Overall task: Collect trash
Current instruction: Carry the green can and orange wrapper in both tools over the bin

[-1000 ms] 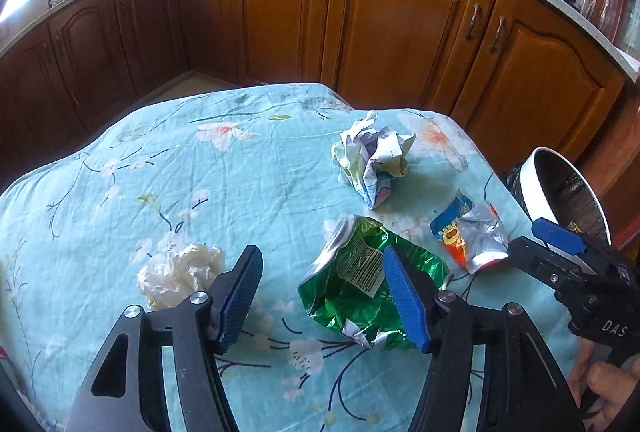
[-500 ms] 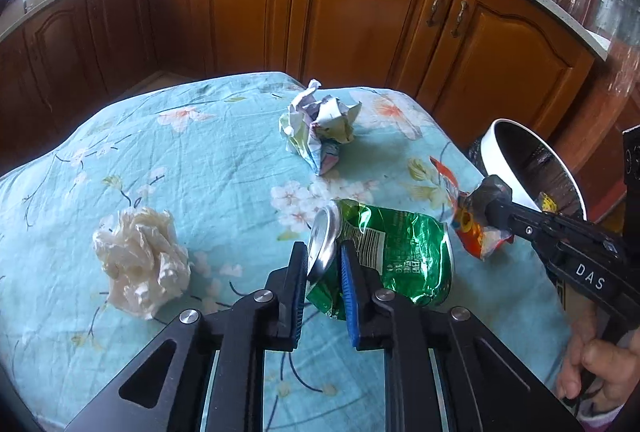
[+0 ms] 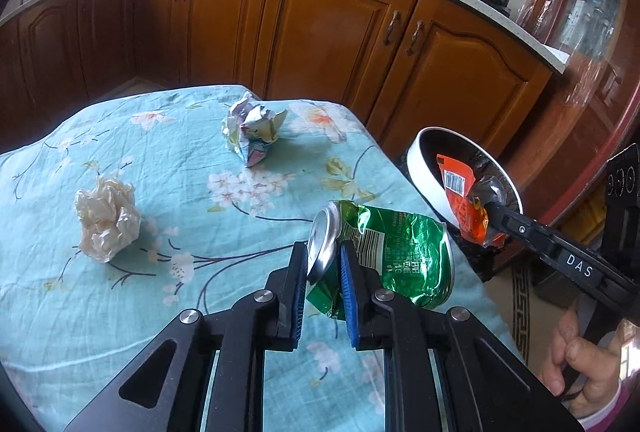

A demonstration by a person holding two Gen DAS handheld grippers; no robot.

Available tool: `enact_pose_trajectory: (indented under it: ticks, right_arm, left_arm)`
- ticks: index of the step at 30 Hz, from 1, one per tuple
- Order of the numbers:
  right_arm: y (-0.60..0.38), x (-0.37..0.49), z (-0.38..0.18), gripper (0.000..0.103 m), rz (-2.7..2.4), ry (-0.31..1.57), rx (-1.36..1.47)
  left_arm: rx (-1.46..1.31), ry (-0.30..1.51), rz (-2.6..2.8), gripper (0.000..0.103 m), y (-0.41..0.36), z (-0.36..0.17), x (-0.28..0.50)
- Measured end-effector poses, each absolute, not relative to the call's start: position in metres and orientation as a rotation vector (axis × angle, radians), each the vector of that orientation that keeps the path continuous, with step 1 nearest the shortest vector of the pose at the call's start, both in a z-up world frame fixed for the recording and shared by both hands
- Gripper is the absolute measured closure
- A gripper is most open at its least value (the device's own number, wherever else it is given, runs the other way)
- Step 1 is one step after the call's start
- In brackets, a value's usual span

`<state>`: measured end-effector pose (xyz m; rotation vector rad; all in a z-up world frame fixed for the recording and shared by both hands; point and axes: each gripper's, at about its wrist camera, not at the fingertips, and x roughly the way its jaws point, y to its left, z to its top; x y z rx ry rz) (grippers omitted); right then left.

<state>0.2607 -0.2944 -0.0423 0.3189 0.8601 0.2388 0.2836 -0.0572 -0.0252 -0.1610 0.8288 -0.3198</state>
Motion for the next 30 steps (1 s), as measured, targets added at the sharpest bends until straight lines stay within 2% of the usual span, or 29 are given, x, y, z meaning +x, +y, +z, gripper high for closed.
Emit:
enact_pose_trajectory:
  ticks: [16,30]
  right_arm:
    - [-0.371,0.226,-0.028,0.100,0.102,0.805,0.391]
    - [-0.400,0.226,-0.030,0.100,0.055,0.786,0.410]
  left_arm:
    - [-0.120,0.809,-0.417,0.088,-0.121,-0.011,0.295]
    - [-0.083,0.783,-0.436,0.089,-0.151,-0.007,0.314]
